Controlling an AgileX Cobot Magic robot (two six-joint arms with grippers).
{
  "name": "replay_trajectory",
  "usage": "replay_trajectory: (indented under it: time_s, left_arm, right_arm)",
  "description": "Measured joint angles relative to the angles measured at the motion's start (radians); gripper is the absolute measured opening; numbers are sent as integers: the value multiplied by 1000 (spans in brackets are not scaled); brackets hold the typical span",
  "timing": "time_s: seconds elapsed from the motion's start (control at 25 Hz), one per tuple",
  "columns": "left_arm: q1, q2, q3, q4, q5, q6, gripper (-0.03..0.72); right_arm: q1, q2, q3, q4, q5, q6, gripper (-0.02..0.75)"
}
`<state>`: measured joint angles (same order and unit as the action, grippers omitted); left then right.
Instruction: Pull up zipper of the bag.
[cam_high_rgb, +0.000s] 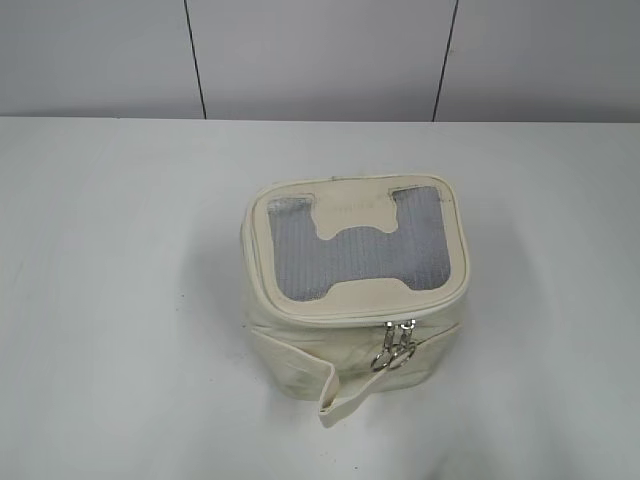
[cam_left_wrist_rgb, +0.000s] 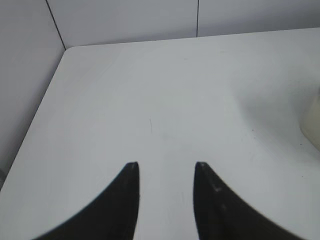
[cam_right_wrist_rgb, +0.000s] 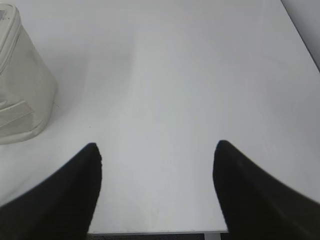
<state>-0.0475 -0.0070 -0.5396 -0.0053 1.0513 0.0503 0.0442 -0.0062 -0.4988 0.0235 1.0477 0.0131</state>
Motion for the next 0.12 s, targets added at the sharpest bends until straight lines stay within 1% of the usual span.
replay_trajectory:
  time_s: [0.12]
  left_arm:
    - [0,0,0,0,0,0,285]
  right_arm:
    - [0,0,0,0,0,0,545]
